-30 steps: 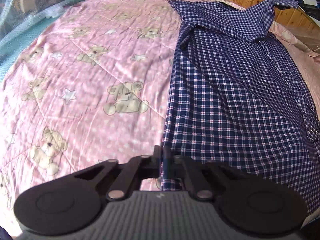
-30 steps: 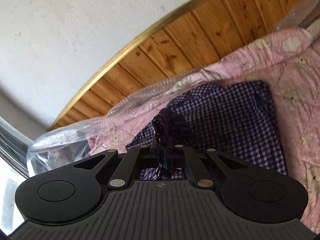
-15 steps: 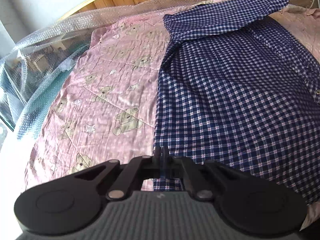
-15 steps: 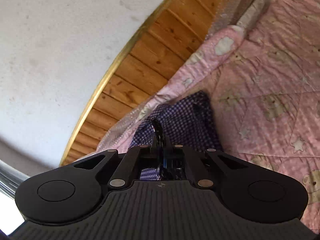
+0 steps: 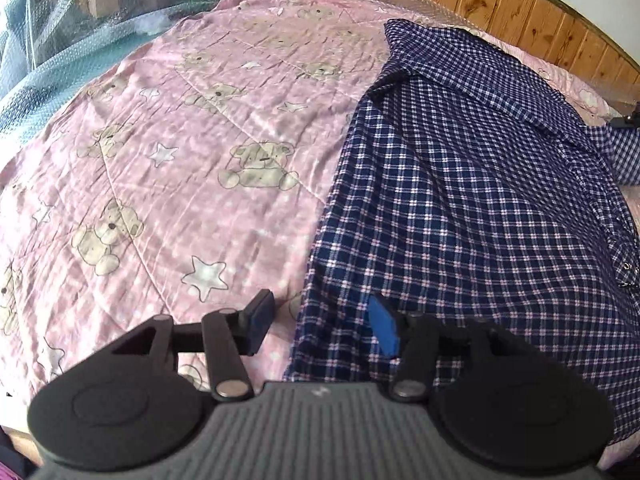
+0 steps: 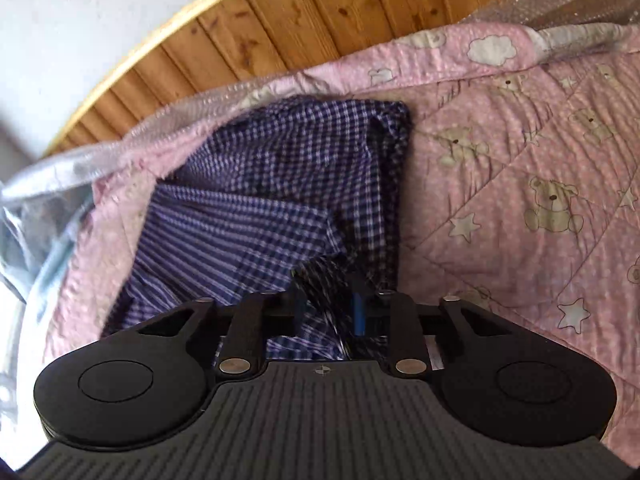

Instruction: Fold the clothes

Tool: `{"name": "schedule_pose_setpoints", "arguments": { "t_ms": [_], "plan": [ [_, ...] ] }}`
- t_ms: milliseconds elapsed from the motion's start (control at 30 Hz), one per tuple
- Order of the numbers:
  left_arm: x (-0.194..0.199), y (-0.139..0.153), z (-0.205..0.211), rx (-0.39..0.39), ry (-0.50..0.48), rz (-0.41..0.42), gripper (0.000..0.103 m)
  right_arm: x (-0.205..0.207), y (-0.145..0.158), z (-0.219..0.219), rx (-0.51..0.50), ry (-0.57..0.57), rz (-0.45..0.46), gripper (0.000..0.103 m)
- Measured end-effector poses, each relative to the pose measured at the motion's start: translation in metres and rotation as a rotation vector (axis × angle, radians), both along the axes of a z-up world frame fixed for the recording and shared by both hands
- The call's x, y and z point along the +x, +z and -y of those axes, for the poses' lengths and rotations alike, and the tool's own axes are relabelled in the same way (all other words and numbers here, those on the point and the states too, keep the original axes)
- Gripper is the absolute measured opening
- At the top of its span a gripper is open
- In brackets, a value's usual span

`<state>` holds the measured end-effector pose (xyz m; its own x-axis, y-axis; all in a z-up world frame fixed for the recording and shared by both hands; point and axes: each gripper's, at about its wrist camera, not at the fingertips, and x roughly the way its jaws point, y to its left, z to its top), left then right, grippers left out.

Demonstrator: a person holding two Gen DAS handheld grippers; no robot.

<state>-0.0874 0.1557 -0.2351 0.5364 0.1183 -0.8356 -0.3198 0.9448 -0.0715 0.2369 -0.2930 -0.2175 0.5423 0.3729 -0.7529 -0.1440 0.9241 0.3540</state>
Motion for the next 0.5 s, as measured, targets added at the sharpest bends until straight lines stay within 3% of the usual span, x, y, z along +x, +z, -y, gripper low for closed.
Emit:
{"name": "schedule_pose_setpoints", "arguments": {
  "t_ms": [67,233,267,300,333,367,433,500],
  "plan": [
    [-0.002,0.000,0.003,-0.015,0.007,0.003,0.052,-0.002,-0.012,-0.001,-0.059,0.020,0.002,0.037],
    [-0.003,0.000,0.001,-0.060,0.065,0.015,0.051,-0.006,-0.027,0.008,-0.070,0.037,-0.033,0.037],
    [-0.003,0.000,-0.001,-0.064,0.080,0.014,0.045,-0.008,-0.027,0.009,-0.071,0.046,-0.036,0.025],
    [-0.003,0.000,-0.002,-0.067,0.096,0.011,0.030,-0.009,-0.026,0.010,-0.072,0.059,-0.036,0.005],
    [-0.003,-0.001,-0.004,-0.069,0.109,0.008,0.023,-0.011,-0.022,0.010,-0.072,0.062,-0.027,0.005],
    [-0.004,-0.001,-0.007,-0.087,0.117,0.007,0.005,-0.013,-0.014,0.011,-0.061,0.058,-0.011,0.005],
    [-0.006,0.000,-0.013,-0.120,0.132,0.020,0.002,-0.016,0.009,0.011,-0.018,0.058,0.034,0.005],
    [-0.007,0.003,-0.008,-0.085,0.116,0.026,0.002,-0.016,0.037,0.011,0.034,0.054,0.088,0.005]
  ]
}}
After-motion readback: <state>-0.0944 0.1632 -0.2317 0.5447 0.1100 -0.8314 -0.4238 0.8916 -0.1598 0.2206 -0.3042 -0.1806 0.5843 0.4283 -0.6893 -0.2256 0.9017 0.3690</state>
